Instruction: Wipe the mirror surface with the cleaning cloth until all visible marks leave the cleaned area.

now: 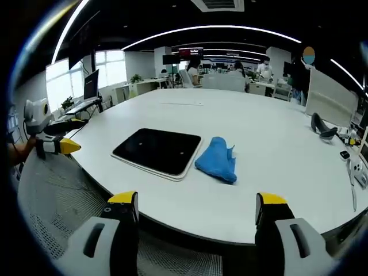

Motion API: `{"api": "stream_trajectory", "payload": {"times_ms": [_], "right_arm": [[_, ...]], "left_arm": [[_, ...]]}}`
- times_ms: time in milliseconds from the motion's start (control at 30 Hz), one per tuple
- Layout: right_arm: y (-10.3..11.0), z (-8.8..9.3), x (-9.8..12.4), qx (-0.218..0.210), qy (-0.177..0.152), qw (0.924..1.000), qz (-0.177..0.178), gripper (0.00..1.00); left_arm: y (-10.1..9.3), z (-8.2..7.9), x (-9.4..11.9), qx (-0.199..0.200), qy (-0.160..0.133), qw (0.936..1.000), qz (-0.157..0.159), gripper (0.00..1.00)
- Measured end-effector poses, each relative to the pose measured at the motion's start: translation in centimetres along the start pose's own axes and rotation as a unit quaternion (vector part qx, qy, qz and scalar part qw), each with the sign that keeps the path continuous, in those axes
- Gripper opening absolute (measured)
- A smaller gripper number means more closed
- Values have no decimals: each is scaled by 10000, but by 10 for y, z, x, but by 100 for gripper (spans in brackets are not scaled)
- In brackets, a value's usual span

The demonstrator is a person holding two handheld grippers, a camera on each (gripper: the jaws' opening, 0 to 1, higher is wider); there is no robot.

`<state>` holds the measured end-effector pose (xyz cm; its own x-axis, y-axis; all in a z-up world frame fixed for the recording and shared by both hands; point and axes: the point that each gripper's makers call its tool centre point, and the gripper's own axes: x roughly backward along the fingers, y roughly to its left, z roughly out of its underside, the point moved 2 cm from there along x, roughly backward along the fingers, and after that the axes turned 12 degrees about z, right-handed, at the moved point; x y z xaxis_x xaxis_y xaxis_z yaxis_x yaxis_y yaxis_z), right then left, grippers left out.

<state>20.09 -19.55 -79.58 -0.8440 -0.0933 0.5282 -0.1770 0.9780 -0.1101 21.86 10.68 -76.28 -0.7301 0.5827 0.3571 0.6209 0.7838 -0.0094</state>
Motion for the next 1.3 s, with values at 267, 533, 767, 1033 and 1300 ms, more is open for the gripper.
{"api": "stream_trajectory", "payload": {"times_ms": [267,533,767,1033,1300], "right_arm": [[-1,0,0,3,-1,10000,24,82],[-2,1,0,2,13,10000,43,82],[-2,3,0,-1,53,10000,57,82],[-2,3,0,-16,52,10000,38,81],[1,7,0,29,164,9998,-88,81]], "left_arm": [[0,0,0,-15,17,10000,-15,84],[-1,-1,0,-36,-16,10000,8,81],[-1,-2,1,-50,-54,10000,-14,81],[0,-1,1,-54,-47,10000,-37,81],[4,-4,3,-75,-201,9996,-169,79]]}}
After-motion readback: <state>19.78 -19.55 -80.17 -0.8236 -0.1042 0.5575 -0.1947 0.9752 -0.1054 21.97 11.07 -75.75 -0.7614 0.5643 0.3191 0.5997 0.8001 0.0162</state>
